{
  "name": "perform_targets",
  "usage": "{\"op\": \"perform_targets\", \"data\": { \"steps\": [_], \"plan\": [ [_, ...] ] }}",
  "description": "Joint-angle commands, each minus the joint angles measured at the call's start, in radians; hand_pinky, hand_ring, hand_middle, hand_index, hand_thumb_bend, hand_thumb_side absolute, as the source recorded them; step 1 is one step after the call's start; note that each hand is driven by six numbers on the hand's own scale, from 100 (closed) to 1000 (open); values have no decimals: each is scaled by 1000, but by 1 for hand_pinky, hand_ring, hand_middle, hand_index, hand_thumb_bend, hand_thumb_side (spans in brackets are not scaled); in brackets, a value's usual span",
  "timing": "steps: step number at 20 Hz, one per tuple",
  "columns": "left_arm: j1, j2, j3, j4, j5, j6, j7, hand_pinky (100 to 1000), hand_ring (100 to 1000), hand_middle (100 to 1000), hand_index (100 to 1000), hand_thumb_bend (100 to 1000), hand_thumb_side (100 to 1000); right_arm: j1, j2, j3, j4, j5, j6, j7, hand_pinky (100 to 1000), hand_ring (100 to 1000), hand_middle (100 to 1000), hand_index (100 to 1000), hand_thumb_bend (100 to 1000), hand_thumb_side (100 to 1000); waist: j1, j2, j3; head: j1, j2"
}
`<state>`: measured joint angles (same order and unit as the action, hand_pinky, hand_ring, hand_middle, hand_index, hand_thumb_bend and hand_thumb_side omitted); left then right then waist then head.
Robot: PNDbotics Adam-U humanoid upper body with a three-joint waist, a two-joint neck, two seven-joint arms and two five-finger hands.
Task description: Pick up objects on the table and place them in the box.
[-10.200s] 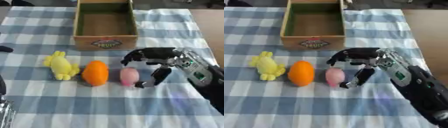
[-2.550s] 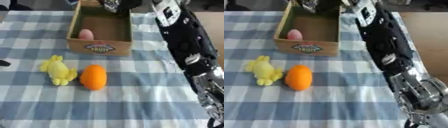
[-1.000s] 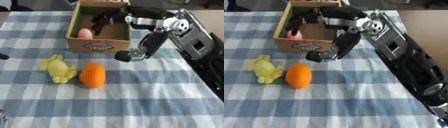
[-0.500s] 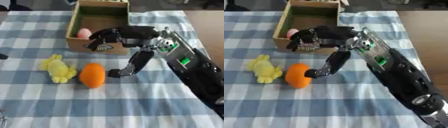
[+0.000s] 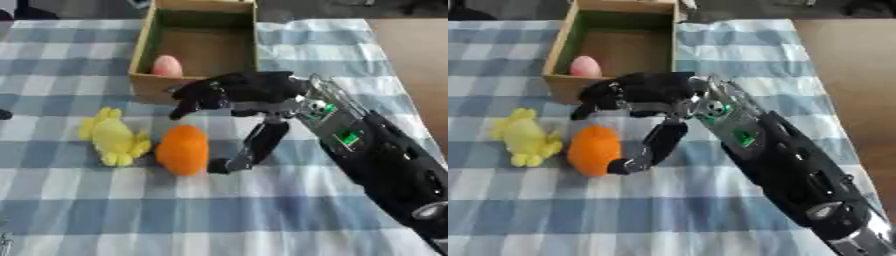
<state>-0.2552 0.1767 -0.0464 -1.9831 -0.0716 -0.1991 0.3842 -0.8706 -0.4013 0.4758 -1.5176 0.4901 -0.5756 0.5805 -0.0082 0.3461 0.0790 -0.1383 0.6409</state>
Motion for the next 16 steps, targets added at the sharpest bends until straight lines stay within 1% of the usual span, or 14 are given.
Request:
{"op": "perform_targets", "data": {
  "steps": [1,11,12,16],
  "plan": [
    [-8,11,0,-17,-5,1,-2,455,746,694,784,100,774,-14,8,-4,-7,19,-331,327,914,981,806,944,343,593,1,-15,1,-6,-10],
    [-10,6,-2,-17,-6,2,-4,455,747,694,784,100,779,-13,45,-26,-3,97,-331,326,881,970,818,938,346,604,-4,-4,8,-12,-17],
    [-10,6,-2,-17,-6,2,-4,455,747,694,784,100,779,-12,45,-35,-4,108,-331,325,880,970,819,938,346,604,-3,-2,8,-12,-18],
    [-11,5,-3,-17,-6,2,-6,455,748,694,784,100,781,-15,45,-50,-3,153,-331,298,872,967,822,935,351,600,-4,2,7,-14,-21]
  ]
}}
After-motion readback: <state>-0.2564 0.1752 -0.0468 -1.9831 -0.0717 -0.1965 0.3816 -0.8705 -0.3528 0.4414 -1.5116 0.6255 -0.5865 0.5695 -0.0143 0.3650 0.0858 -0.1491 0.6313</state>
